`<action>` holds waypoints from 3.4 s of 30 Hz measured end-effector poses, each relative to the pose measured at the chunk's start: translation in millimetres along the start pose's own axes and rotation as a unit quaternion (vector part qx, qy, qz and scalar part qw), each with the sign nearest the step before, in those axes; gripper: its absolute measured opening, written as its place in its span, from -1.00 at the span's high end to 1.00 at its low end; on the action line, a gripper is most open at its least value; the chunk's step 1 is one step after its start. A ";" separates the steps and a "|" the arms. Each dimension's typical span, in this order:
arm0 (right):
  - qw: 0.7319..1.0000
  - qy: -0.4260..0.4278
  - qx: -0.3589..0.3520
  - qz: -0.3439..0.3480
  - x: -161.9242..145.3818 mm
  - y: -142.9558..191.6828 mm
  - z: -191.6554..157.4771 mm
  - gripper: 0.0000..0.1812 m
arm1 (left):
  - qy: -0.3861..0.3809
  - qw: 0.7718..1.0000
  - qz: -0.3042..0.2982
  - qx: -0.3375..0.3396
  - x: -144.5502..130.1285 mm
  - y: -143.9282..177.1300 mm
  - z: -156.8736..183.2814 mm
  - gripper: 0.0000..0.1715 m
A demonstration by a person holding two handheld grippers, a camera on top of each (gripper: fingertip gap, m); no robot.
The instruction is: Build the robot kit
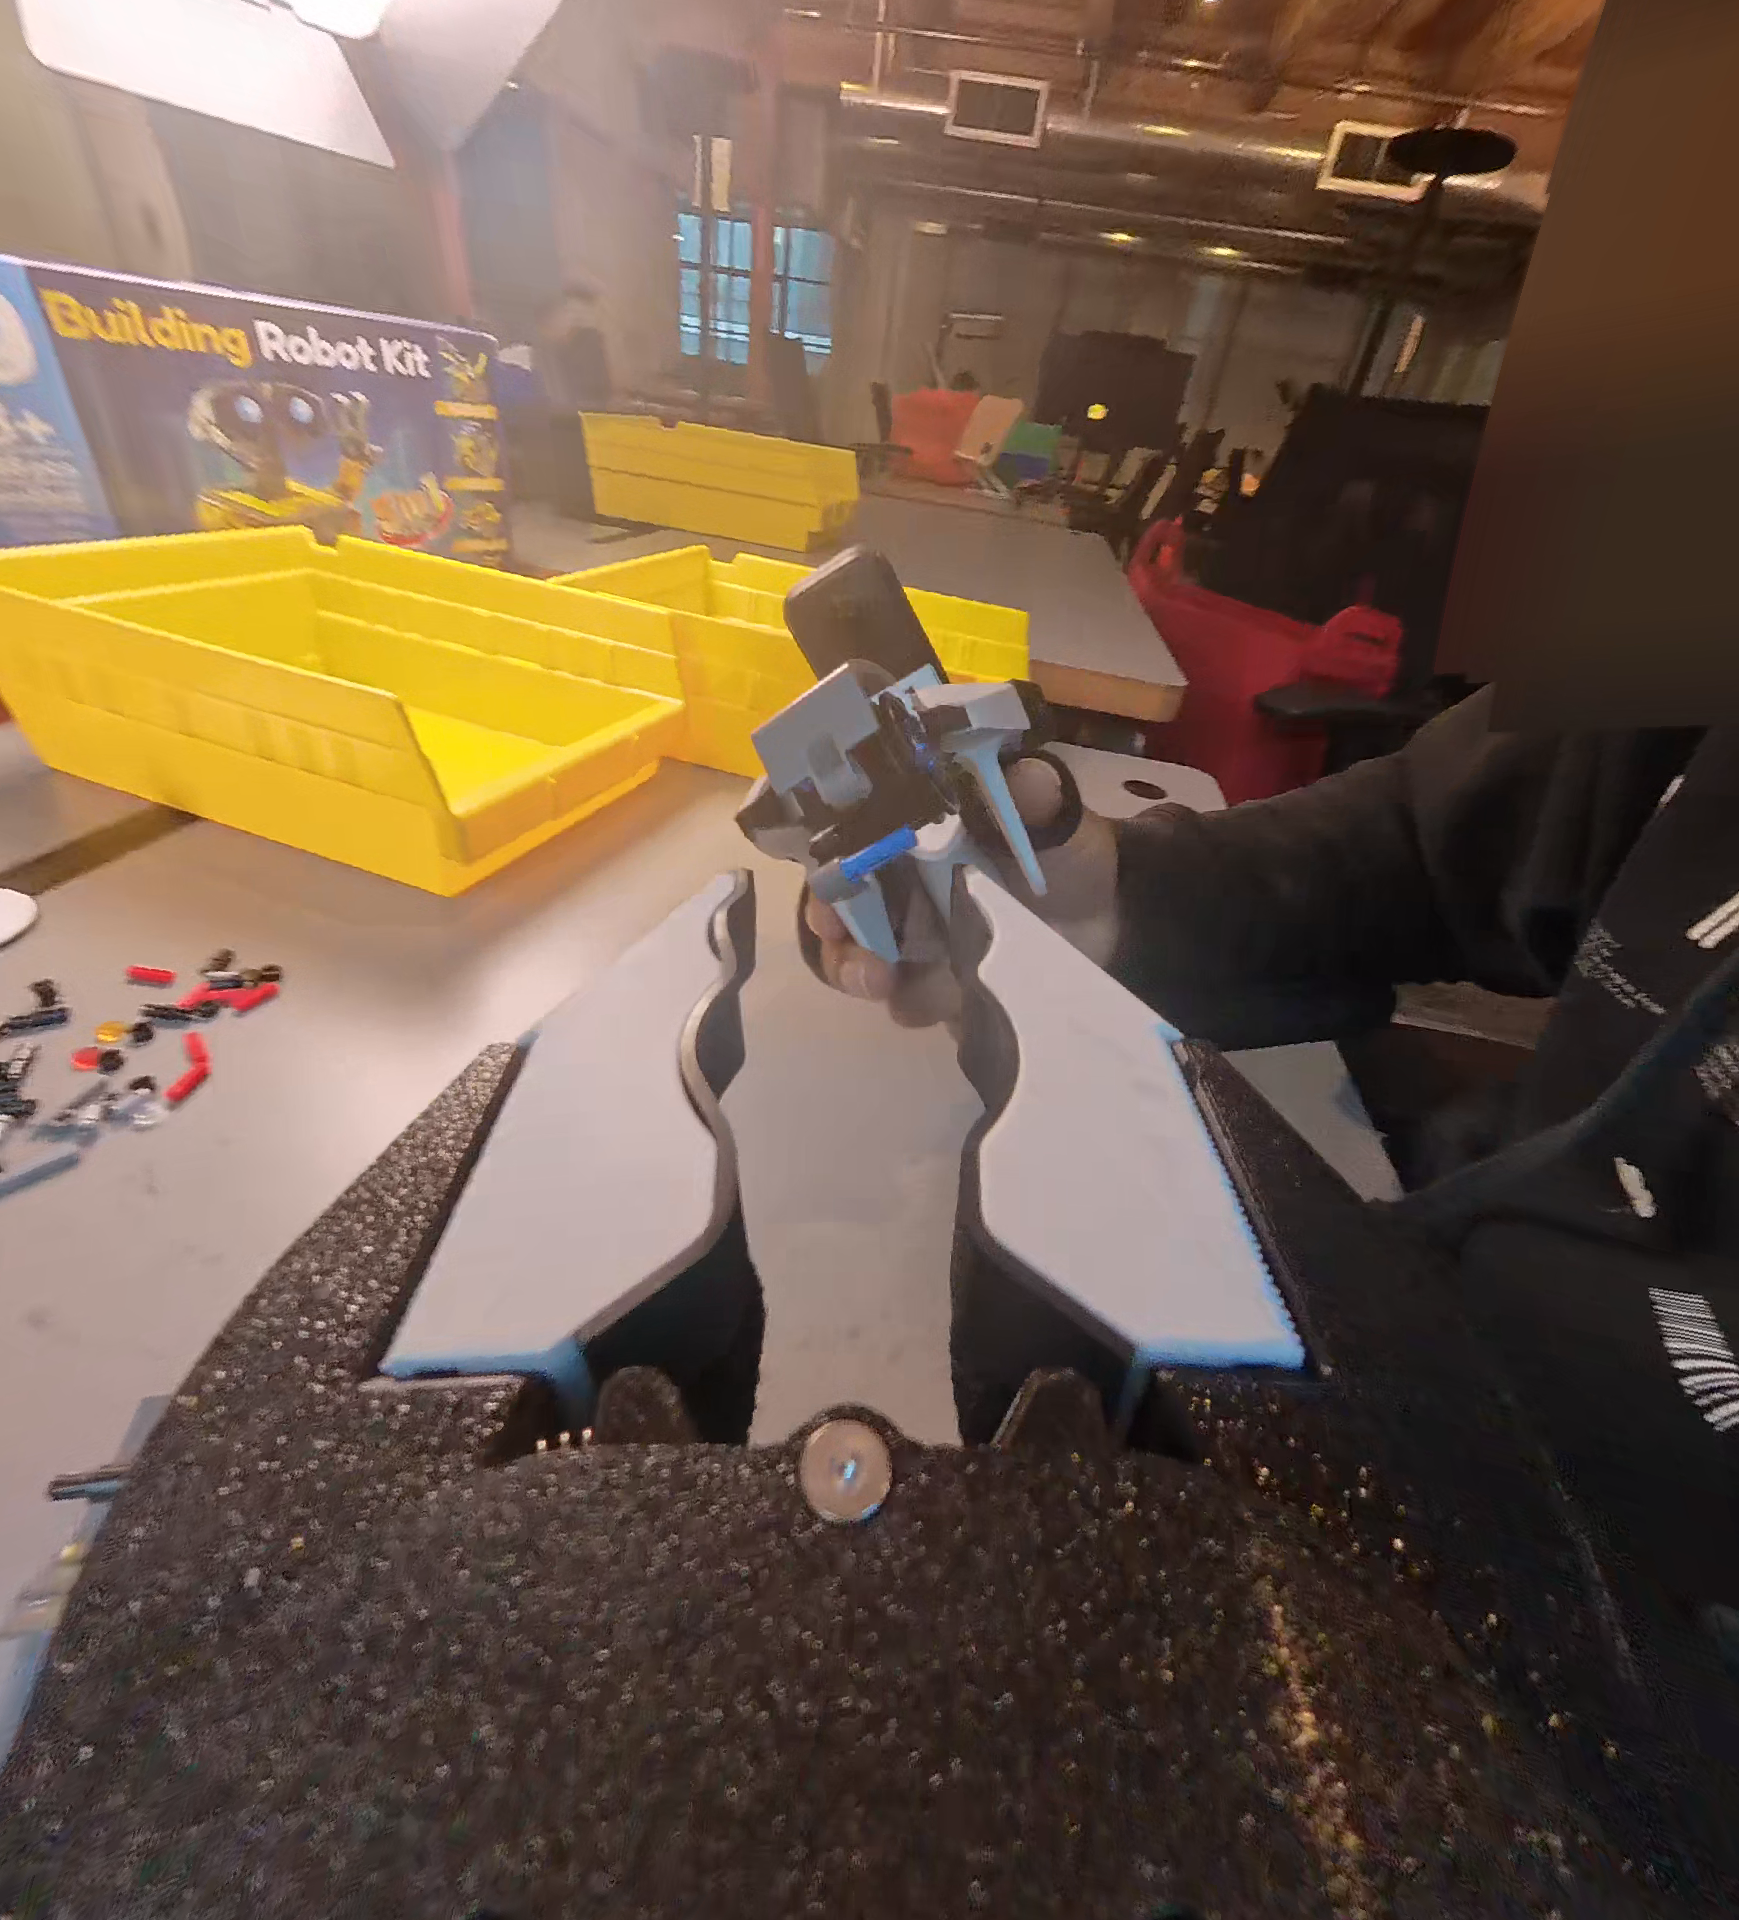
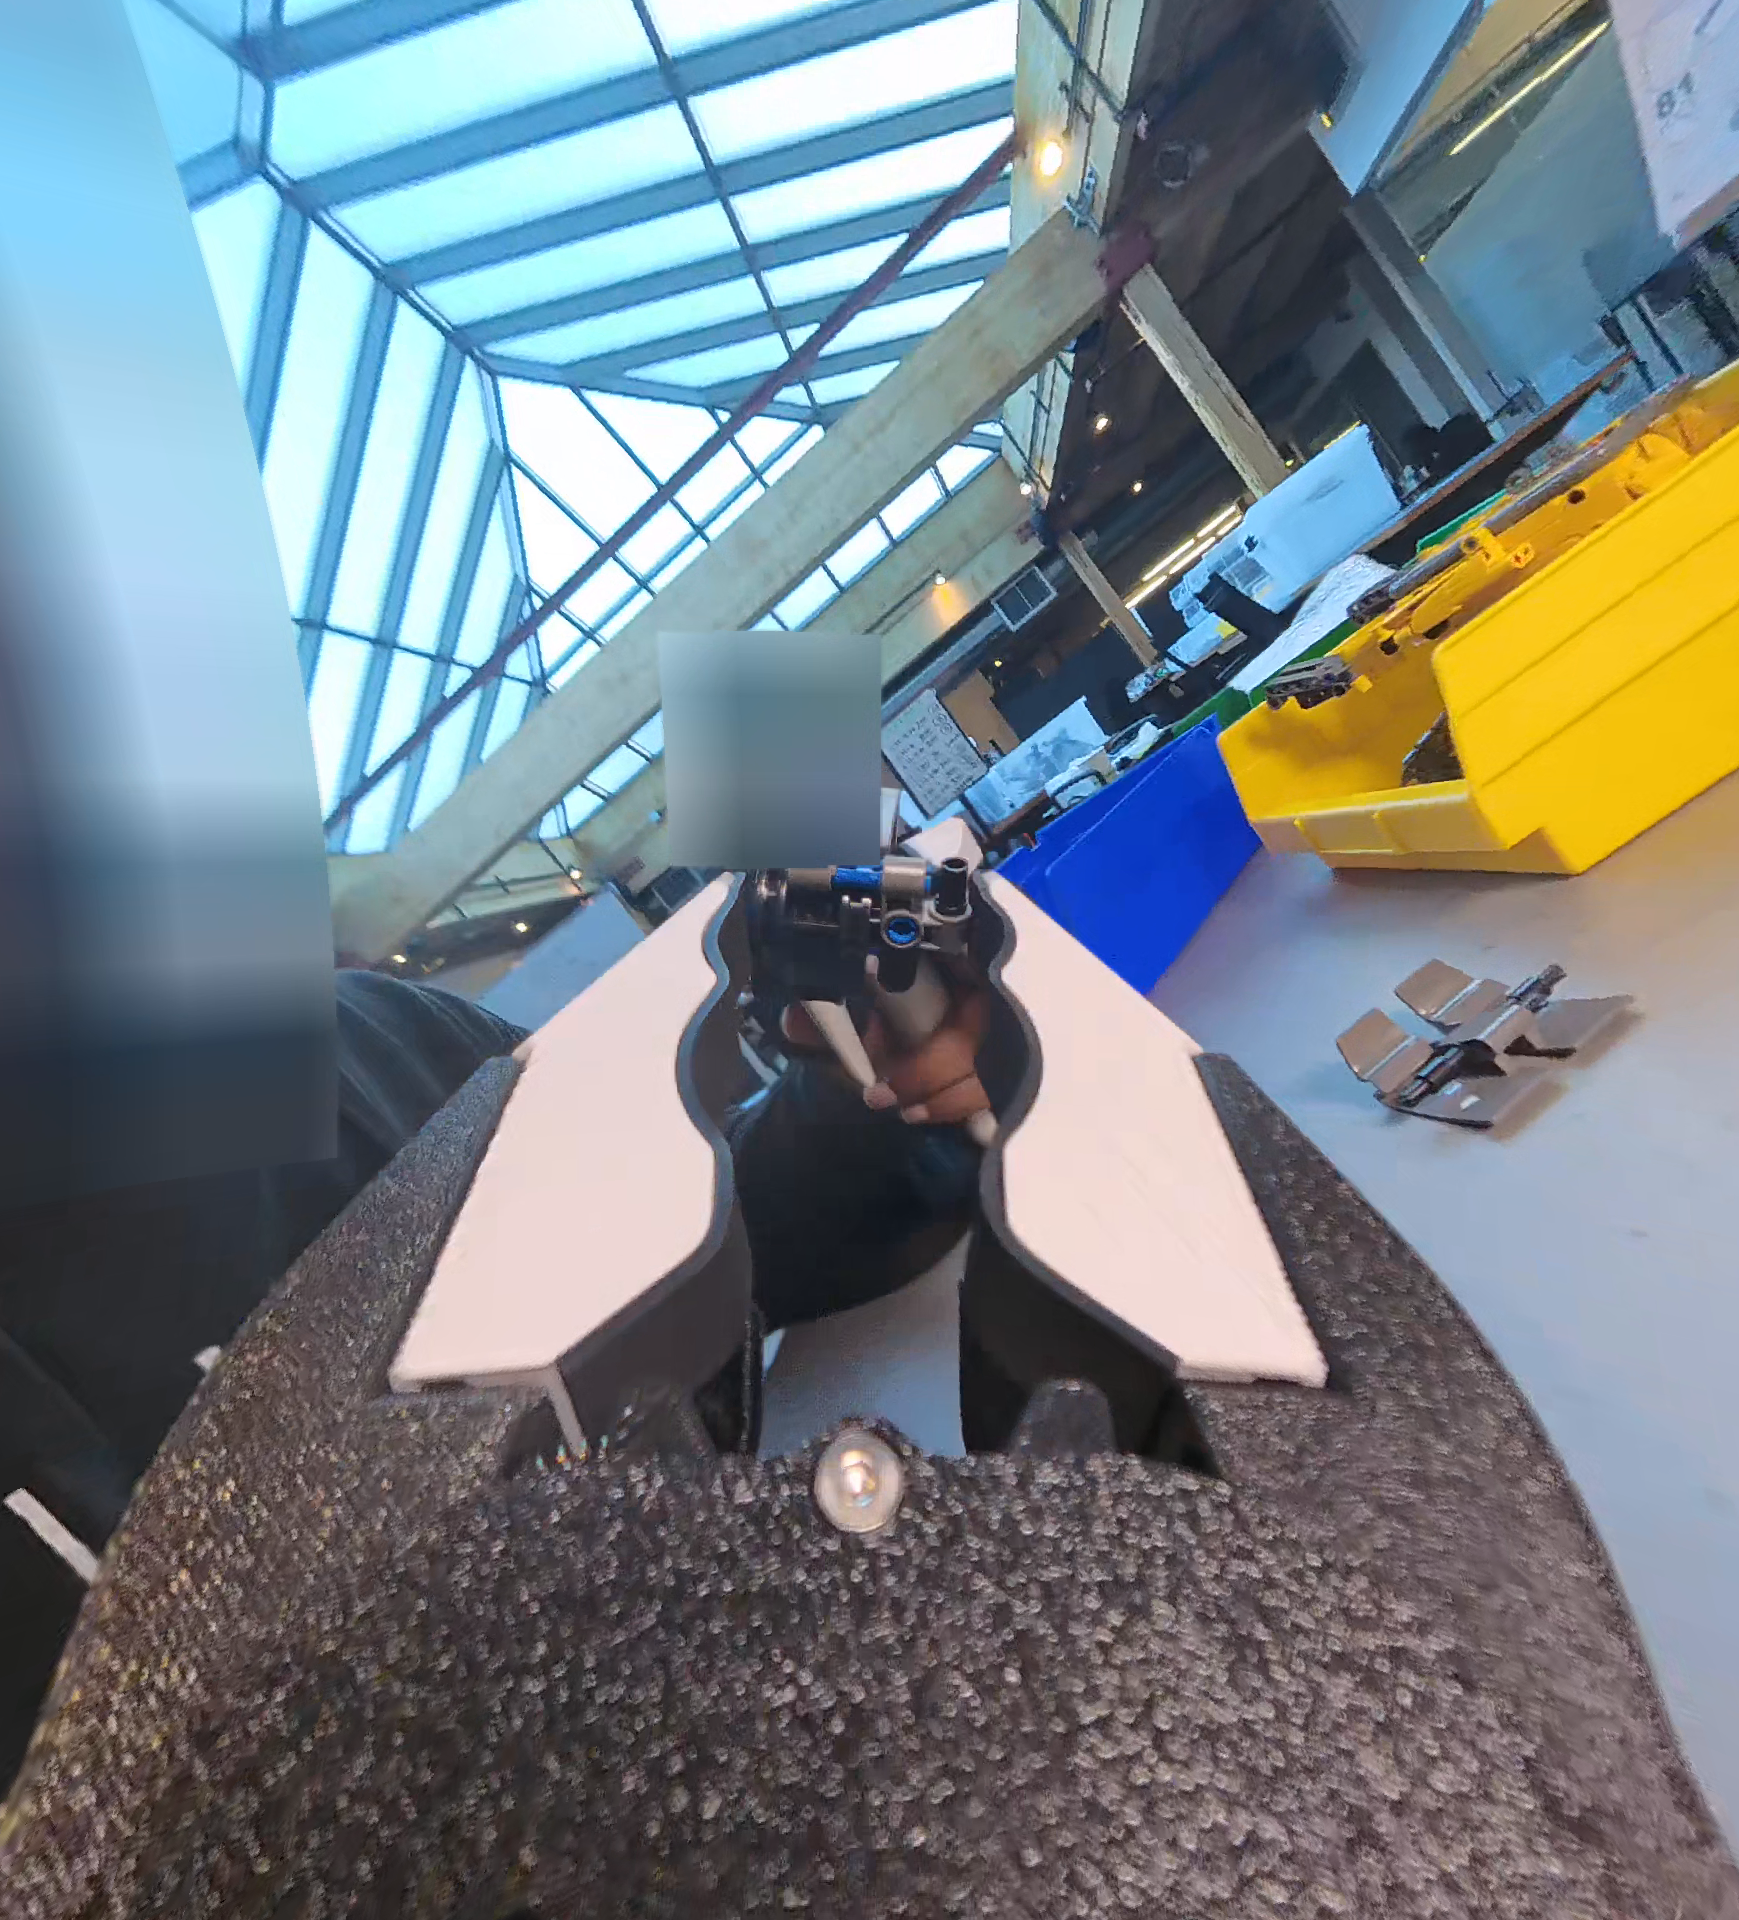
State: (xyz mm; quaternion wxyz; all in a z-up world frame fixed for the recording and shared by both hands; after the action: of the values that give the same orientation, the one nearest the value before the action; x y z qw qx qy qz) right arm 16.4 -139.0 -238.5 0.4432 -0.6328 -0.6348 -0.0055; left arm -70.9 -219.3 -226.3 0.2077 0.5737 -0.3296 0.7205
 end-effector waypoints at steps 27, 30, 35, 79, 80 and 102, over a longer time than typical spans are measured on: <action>0.987 0.155 0.005 0.041 -10.5 -14.1 -9.7 0.54 | 0.244 0.964 0.106 -0.026 -6.2 -16.0 0.2 0.62; 0.985 0.169 0.008 0.023 -12.3 -14.4 -10.7 0.53 | 0.224 0.970 0.085 -0.038 -5.0 -13.2 1.2 0.65; 0.960 0.249 0.011 -0.130 -15.9 -3.7 -8.0 0.37 | 0.084 0.993 -0.070 -0.038 -13.2 5.6 -4.1 0.66; 0.776 0.393 0.058 -0.491 -82.2 49.9 16.3 0.72 | -0.029 0.954 -0.267 -0.135 -92.4 14.4 11.3 0.90; 0.776 0.393 0.058 -0.491 -82.0 50.2 16.3 0.72 | -0.029 0.954 -0.266 -0.135 -92.4 14.3 11.4 0.90; 0.769 0.400 0.067 -0.495 -84.0 51.2 13.4 0.72 | 0.004 0.950 -0.299 -0.084 -96.9 9.6 10.7 0.93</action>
State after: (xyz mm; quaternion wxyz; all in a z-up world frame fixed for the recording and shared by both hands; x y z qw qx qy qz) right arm 34.1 -188.3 -322.9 0.6340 -0.1404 -0.6243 -0.4342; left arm -45.2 -226.0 -320.6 0.4626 0.6235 -0.2018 0.5971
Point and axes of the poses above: each gripper's, where its closed fingertips meet, y back along the fingers, x out of its top, z = x × y across the jaws, the point moved 5 cm from there along y, back along the fingers, and after that the axes turned 15 degrees about z, right-handed, at the moved point
